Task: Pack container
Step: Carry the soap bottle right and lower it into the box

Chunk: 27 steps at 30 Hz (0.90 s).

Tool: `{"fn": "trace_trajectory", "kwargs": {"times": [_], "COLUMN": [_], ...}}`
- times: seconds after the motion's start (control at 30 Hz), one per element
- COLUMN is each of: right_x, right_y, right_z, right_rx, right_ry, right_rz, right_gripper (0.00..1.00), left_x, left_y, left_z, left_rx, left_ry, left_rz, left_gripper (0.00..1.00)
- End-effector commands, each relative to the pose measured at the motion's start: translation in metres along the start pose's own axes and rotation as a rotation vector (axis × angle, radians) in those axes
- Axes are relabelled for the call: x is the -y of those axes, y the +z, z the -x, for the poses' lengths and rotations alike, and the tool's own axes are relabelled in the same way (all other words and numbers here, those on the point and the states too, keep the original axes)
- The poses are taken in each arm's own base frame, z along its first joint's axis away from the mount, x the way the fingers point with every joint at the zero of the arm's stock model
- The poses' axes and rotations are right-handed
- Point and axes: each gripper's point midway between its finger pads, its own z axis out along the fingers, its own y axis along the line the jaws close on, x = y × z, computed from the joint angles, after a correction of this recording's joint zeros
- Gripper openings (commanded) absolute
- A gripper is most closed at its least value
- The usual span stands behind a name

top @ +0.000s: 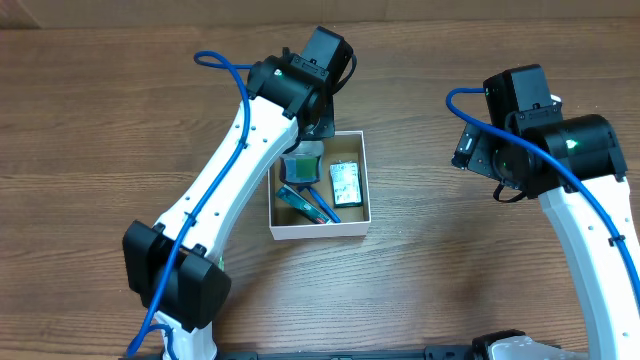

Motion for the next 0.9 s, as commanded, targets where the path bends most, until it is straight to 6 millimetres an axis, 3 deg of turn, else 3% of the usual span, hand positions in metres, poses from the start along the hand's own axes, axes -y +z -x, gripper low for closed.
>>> {"fn": "trace_trajectory", "kwargs": {"times": [0.0, 0.2, 0.47, 0.57, 0.77, 0.87], "right_x": [0.002, 0.002, 0.002, 0.002, 0.002, 0.002], "right_y": [-0.005, -0.005, -0.005, -0.005, -0.005, -0.005], "right_z": [0.005, 0.005, 0.005, 0.005, 0.005, 0.005], "right_rx": [0.024, 0.024, 0.024, 0.024, 0.024, 0.024], "right_ry": [0.016, 0.016, 0.016, 0.016, 0.016, 0.016], "right_rz": [0.004, 0.004, 0.004, 0.004, 0.004, 0.004], "right_gripper": [1.0, 1.0, 1.0, 1.0, 1.0, 1.0], "left_x": [-0.017, -0.012, 0.003, 0.003, 0.001, 0.0], "left_y": [0.004, 0.019, 0.02, 0.026, 0.057, 0.059], "left_z": [0.013, 0.019, 0.023, 0.02, 0.002, 0.0], "left_rx": [0.072, 0.086, 0.094, 0.087, 0.056, 0.05], "left_ry": [-0.011, 0.013, 0.026, 0.031, 0.041, 0.045], "left_rz": [0.121, 0.131, 0.061, 0.065, 0.084, 0.087], "left_gripper": [0.24, 0.19, 0.25, 0.25, 0.24, 0.29]}}
